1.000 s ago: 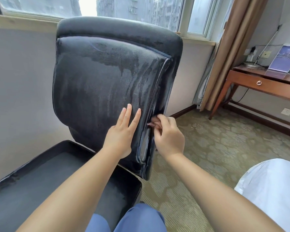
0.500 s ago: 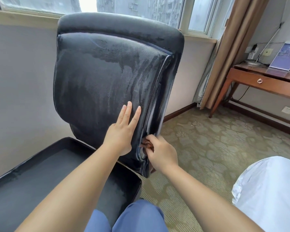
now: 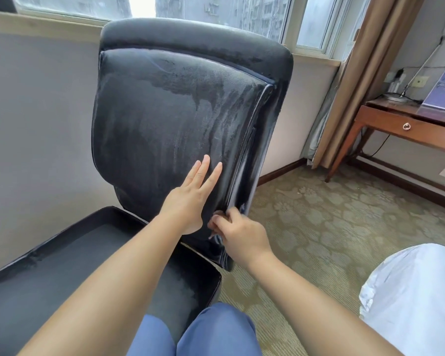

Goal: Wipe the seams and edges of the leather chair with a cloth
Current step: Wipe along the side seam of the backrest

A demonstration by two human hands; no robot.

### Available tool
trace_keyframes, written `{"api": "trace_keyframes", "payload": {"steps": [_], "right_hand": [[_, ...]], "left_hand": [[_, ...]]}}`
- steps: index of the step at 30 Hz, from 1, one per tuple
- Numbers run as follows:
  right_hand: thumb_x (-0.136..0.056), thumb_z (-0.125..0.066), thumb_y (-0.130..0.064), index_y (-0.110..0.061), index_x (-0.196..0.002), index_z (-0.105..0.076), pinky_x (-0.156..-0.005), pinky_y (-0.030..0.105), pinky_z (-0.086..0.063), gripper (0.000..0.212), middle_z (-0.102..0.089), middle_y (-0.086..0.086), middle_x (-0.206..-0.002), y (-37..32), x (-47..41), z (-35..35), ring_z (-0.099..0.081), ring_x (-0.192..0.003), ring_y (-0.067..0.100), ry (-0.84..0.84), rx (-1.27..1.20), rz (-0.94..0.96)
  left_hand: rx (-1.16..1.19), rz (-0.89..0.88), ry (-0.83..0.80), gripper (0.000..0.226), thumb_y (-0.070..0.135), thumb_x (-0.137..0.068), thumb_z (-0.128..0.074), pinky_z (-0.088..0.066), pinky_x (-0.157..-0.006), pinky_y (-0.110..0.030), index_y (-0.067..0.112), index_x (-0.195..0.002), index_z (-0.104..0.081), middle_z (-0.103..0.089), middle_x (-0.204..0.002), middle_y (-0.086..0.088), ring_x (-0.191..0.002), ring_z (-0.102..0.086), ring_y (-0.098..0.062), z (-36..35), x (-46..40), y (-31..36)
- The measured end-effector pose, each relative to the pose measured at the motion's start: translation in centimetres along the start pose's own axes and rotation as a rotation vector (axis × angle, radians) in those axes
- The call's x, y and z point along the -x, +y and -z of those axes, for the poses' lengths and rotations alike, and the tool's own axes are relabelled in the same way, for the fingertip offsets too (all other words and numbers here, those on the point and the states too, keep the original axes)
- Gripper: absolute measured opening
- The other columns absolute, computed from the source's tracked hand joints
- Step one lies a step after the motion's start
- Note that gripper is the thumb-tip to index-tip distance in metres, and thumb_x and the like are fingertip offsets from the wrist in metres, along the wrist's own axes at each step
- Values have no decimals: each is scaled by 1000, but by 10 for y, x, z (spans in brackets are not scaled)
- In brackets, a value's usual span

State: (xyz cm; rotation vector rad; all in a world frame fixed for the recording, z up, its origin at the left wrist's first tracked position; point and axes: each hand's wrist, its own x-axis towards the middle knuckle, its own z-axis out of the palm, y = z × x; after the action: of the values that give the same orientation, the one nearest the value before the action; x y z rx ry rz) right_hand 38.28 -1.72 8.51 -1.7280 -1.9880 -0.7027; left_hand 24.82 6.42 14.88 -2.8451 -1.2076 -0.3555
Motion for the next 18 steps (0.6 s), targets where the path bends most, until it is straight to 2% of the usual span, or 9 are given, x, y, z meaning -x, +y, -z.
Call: {"api": "trace_keyframes", "payload": {"steps": [3, 6, 8, 11, 12, 14, 16, 18], "right_hand": [[-65, -80, -18, -26, -87, -69, -36, 21, -32, 25, -59, 1, -75, 2, 5, -2, -56, -51, 19, -4, 50, 45], [-80, -67, -18, -21, -95, -69, -39, 23, -40, 16, -61, 3, -78, 14, -19, 19, -58, -56, 19, 164, 74, -15], [-85, -61, -23, -21, -99, -68, -40, 25, -45, 16, -62, 2, -79, 23, -38, 34, -59, -58, 19, 224, 52, -53], [-87, -53, -26, -21, -103, -68, -42, 24, -44, 23, -62, 2, -77, 27, -43, 38, -59, -58, 19, 203, 30, -22], [-86, -54, -25, -20, -103, -68, -41, 24, -43, 23, -61, 2, -76, 26, -38, 35, -58, -57, 19, 190, 20, -15], [-75, -71, -21, -21, -99, -70, -38, 23, -40, 24, -60, 2, -72, 20, -19, 20, -57, -53, 20, 129, 33, 42], [-59, -84, -19, -25, -91, -70, -35, 22, -36, 35, -57, 0, -67, 12, 2, 2, -55, -48, 20, 4, 47, 110], [-49, -89, -19, -29, -85, -70, -34, 19, -33, 42, -56, -2, -63, 8, 13, -9, -54, -45, 18, -82, 35, 110]], "left_hand": [[1, 3, 0, 120, -9, -75, -55, -47, -66, -20, 34, -141, 35, 39, -153, 5, -145, 26, -16, -2, 0, 0], [7, 2, 6, 120, -11, -74, -53, -47, -67, -21, 36, -137, 38, 40, -152, 6, -145, 26, -15, -4, -1, 0], [18, 4, 8, 120, -11, -74, -52, -49, -69, -22, 37, -134, 39, 41, -151, 6, -145, 27, -15, -5, -1, 0], [20, 9, 4, 120, -11, -74, -53, -49, -70, -21, 37, -134, 39, 41, -151, 5, -145, 27, -16, -4, -2, 1], [21, 8, 6, 121, -11, -74, -54, -48, -70, -21, 37, -135, 39, 41, -151, 6, -145, 27, -16, -4, -2, 1], [19, 6, 7, 122, -11, -74, -55, -47, -68, -21, 37, -136, 38, 41, -151, 6, -145, 27, -16, -4, -2, 0], [15, 2, -4, 122, -10, -74, -56, -44, -66, -21, 35, -140, 37, 42, -151, 6, -144, 27, -16, -4, -1, -1], [10, 2, -7, 122, -10, -74, -56, -42, -65, -20, 35, -142, 35, 42, -151, 6, -144, 28, -16, -4, -1, -1]]}}
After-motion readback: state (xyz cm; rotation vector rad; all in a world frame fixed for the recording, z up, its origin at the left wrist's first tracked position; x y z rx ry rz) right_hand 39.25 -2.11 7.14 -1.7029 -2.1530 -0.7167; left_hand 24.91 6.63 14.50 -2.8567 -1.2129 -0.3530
